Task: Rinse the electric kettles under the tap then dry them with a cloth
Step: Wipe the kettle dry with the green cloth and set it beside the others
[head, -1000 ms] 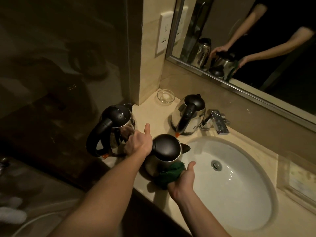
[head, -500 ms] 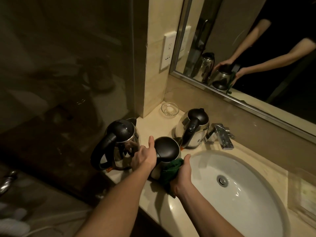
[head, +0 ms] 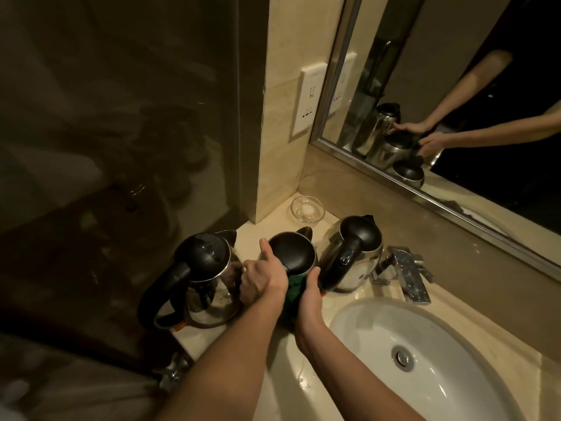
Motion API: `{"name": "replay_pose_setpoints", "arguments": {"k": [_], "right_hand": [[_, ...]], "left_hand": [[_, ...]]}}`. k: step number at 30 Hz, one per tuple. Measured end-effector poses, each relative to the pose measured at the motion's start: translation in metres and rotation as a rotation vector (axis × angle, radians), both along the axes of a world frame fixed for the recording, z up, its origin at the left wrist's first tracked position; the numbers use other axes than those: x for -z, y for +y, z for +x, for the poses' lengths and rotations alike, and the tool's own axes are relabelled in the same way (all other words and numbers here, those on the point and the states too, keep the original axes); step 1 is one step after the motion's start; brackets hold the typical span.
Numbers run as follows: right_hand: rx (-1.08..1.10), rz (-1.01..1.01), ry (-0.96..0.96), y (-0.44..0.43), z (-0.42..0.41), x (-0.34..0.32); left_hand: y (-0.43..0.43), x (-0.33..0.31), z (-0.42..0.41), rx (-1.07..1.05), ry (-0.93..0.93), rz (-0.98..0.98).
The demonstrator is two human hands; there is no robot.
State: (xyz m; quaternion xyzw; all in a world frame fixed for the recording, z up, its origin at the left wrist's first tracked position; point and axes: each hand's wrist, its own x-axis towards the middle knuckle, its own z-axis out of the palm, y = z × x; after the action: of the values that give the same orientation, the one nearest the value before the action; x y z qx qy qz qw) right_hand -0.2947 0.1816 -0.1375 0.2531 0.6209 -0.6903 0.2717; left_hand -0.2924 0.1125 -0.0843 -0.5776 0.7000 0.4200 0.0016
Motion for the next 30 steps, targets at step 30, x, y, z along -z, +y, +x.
{"name": "replay_pose_setpoints", "arguments": {"k": [30], "right_hand": [[-0.809,1.091,0.667,0.032,0.025,0.006]], "left_hand": [[-0.018,-0.045,0.012,0.943,-0.124,-0.850]]}}
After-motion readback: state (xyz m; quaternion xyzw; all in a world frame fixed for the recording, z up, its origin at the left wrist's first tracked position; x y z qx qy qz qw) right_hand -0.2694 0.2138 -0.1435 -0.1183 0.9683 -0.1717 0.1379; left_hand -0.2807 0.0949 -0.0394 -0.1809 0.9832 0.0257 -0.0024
